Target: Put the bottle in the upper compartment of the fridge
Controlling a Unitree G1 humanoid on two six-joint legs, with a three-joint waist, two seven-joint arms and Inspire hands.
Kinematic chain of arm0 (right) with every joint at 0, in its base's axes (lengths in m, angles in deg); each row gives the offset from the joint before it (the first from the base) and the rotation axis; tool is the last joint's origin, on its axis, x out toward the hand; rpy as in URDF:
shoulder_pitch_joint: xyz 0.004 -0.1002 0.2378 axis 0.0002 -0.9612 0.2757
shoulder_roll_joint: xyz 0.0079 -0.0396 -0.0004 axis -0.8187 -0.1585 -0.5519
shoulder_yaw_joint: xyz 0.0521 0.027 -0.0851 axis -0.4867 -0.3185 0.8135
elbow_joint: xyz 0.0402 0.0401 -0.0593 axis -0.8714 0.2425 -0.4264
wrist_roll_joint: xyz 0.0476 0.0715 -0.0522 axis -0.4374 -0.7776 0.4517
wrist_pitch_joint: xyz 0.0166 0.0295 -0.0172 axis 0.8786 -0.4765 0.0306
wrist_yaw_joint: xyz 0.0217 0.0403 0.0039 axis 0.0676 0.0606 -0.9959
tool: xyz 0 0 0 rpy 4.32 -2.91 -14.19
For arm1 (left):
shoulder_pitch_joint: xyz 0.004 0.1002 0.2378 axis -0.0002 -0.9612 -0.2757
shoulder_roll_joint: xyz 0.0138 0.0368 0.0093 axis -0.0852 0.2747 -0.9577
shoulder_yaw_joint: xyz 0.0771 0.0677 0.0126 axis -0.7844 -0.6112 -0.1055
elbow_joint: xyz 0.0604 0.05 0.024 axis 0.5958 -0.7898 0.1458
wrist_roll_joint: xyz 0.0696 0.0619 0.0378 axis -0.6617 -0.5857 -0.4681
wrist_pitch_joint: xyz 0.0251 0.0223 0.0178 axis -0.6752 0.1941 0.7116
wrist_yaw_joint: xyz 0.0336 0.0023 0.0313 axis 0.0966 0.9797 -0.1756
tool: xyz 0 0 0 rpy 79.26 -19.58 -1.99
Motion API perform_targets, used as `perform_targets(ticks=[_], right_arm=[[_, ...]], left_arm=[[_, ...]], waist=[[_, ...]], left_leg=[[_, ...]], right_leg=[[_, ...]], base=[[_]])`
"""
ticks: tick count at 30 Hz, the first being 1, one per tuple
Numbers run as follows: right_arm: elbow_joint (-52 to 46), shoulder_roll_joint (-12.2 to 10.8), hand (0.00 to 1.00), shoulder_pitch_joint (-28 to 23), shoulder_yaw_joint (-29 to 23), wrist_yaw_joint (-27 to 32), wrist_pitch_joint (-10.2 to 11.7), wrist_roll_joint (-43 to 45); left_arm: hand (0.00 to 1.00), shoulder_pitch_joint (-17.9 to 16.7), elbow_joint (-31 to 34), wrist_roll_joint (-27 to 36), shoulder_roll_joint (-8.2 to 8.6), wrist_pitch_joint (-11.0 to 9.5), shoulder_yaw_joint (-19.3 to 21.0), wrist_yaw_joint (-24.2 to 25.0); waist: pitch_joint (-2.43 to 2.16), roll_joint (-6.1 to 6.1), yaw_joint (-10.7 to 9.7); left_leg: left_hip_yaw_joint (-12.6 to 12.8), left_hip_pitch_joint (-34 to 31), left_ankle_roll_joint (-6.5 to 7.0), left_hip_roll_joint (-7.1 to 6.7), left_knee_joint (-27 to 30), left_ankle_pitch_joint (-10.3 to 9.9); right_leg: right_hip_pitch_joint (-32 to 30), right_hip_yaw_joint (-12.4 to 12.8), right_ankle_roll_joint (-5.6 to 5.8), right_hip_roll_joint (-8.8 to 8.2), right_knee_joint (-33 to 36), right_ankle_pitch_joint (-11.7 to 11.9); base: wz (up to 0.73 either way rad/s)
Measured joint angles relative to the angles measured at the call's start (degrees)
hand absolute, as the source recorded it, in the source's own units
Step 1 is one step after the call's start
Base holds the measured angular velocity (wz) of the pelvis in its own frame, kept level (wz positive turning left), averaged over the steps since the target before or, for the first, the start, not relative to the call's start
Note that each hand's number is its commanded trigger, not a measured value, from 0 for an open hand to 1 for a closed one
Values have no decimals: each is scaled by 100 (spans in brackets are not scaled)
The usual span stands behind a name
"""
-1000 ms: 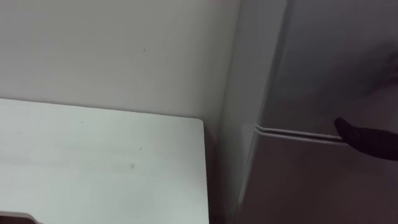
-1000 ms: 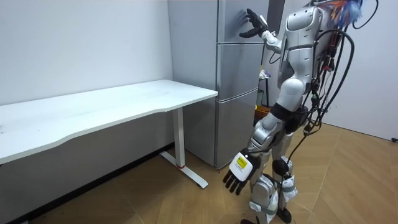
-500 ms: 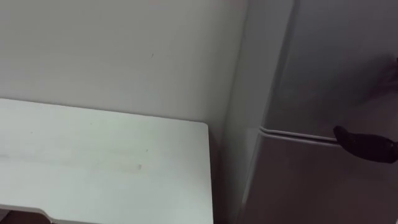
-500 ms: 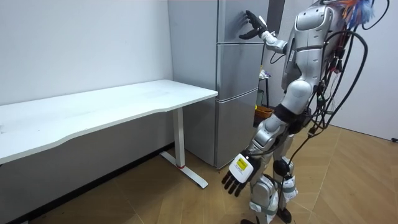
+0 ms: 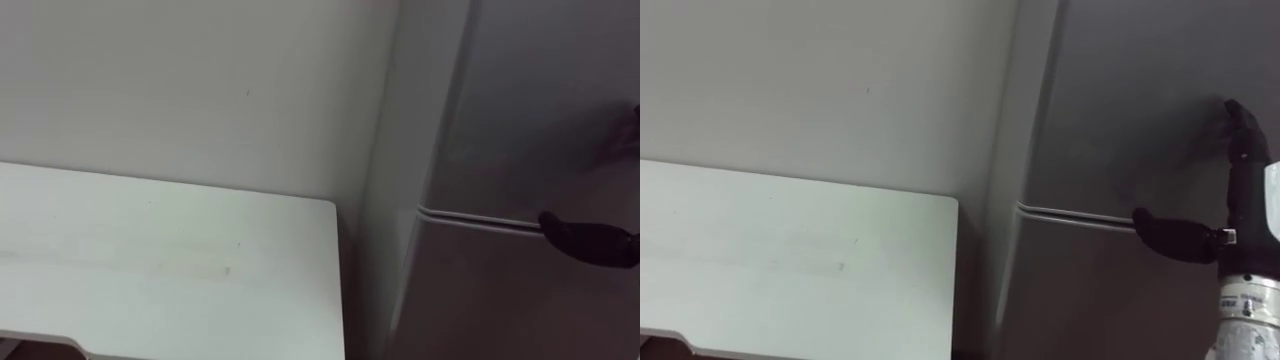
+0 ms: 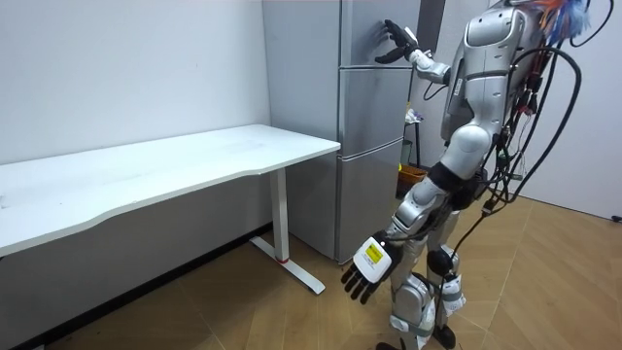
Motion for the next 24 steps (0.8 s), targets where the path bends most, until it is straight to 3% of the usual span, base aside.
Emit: perform_targets(ticks=[9, 16, 24], right_arm=[[-433, 3, 0, -10, -76, -2, -40, -731], [-920, 6, 0, -12, -695, 114, -31, -1094], [-1105, 23, 0, -277, -1173, 301, -33, -1533]], left_arm=[[0, -206, 248, -35, 0, -94, 25, 96], [0, -379, 233, -10, 5, -243, 134, 53], [0, -435, 199, 37, 22, -355, 132, 5]], waist=[[-17, 8, -178], [-42, 105, -430], [3, 90, -614]], left_leg=[[-6, -43, 0, -2, 10, -1], [27, -56, -2, -9, -101, -1], [27, 26, -16, -21, -232, 10]], right_leg=[[-40, -18, 6, -4, -12, -2], [-43, -26, 12, 10, -91, 10], [-34, -26, 35, 8, -90, -18]], base=[[0], [0], [-1]])
